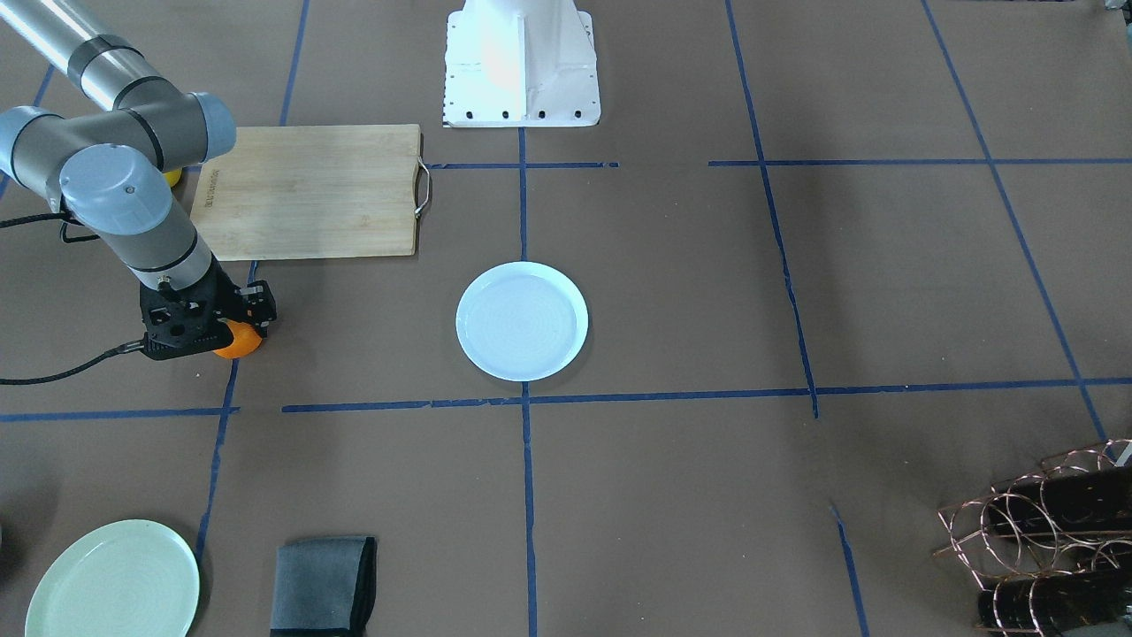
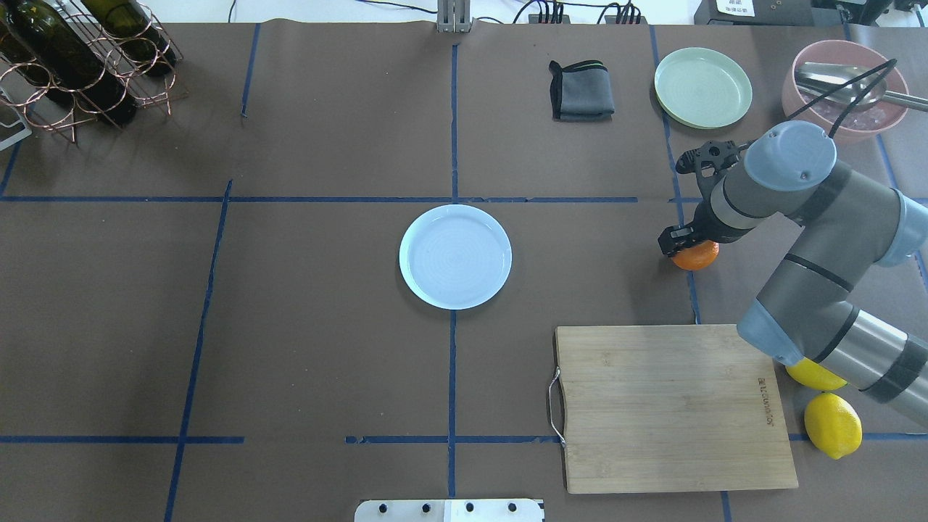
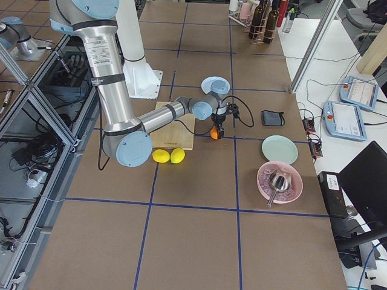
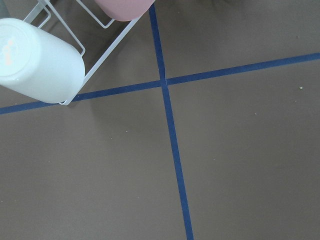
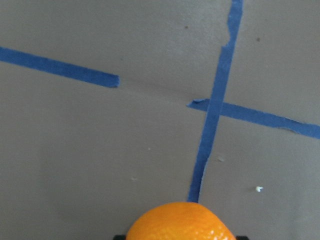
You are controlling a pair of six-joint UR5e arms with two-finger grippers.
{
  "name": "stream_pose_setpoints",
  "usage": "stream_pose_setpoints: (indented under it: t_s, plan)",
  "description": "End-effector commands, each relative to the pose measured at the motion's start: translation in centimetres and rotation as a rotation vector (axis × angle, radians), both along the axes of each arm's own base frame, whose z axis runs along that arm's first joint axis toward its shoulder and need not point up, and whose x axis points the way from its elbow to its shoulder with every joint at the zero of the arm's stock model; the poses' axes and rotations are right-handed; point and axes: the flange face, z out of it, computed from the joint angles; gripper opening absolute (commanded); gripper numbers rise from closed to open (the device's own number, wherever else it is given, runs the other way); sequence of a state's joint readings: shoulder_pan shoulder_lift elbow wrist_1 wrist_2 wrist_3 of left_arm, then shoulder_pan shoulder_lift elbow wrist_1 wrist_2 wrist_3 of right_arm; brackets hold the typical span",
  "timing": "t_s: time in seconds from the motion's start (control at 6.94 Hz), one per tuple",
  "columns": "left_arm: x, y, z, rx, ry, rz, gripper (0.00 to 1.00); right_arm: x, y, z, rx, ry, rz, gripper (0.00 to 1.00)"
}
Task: Pick orange to plate
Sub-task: 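Carry the orange with the right gripper and lower it onto the plate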
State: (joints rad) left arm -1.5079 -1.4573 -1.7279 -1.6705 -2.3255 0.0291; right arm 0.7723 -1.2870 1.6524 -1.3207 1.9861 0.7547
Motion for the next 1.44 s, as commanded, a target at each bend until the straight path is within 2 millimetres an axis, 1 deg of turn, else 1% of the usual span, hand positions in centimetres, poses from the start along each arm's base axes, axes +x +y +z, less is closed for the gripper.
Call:
stream_pose_setpoints:
  t_s: [0.0,0.14,0.29,0.43,0.58,0.72,0.86,1.01,1.15,1.3]
  plan:
    - [0.0,0.0,-0.3,0.005,0.000,0.000,1.00,-5.8,-0.6,-8.7,-0.058,-0.081,0.074,0.24]
    - [0.0,0.0,-0.3,0.004,0.000,-0.001,1.00,-9.1,-1.1,-13.7,-0.101,-0.084,0.106,0.29]
    - [0.0,0.0,-0.3,0.004,0.000,-0.001,1.00,-13.3,-2.0,-18.0,-0.122,-0.083,0.166,0.30]
    - [0.0,-0.1,-0.3,0.007,-0.001,0.000,1.00,-17.2,-2.3,-21.8,-0.138,-0.091,0.203,0.32]
    - [0.0,-0.1,-0.4,0.007,0.001,-0.001,1.00,-21.2,-1.9,-24.8,-0.154,-0.085,0.241,0.35]
    - [0.0,-0.1,-0.5,0.009,0.001,-0.001,1.00,-24.0,-1.3,-26.4,-0.165,-0.075,0.263,0.38]
    - [0.0,-0.1,-0.7,0.012,0.001,-0.001,1.00,-25.7,-0.4,-26.8,-0.173,-0.065,0.281,0.41]
    - [0.0,-0.1,-0.7,0.013,0.001,0.000,1.00,-26.8,0.5,-26.2,-0.172,-0.049,0.284,0.46]
    - [0.0,-0.1,-0.7,0.012,0.001,-0.001,1.00,-27.3,1.0,-26.0,-0.164,-0.042,0.288,0.64]
    - [0.0,-0.1,-0.7,0.012,0.001,-0.001,1.00,-27.3,0.9,-25.8,-0.163,-0.040,0.288,0.93]
